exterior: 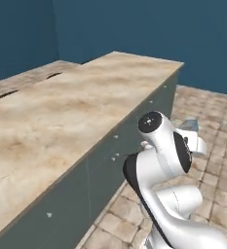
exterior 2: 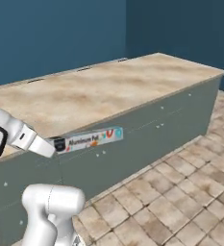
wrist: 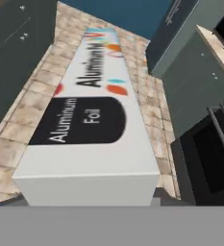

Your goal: Retrieve the tupperware and aluminum foil from the cabinet and place them on the dining counter near the plate with potato and mushroom to prepare for storing leftovers.

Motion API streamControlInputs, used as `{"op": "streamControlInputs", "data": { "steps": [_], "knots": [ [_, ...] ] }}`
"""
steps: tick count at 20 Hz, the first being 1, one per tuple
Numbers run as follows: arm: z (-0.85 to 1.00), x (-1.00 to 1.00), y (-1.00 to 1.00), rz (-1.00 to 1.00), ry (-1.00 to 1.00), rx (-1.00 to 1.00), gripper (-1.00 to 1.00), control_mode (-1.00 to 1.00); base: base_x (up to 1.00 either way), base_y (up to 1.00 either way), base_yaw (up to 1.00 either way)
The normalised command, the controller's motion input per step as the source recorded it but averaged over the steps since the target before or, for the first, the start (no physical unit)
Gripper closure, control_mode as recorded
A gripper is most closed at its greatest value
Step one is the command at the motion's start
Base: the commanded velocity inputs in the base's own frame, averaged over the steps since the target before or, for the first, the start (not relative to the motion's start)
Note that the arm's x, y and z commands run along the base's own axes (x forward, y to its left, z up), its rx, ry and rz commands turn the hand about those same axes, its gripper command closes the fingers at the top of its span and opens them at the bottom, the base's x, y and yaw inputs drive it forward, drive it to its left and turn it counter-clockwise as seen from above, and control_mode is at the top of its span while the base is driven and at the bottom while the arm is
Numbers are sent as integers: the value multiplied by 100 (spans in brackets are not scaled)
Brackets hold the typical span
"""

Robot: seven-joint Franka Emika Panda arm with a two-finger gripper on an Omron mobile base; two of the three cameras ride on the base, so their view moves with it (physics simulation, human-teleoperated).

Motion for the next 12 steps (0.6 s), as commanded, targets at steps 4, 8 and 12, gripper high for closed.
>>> {"op": "streamControlInputs", "data": {
  "steps": [4,8,12],
  "knots": [
    [0,0,0,0,0,0,100,100,-27,85,82],
    [0,0,0,0,0,0,100,100,-22,100,73],
    [0,0,0,0,0,0,100,100,-11,100,64]
  ]
}}
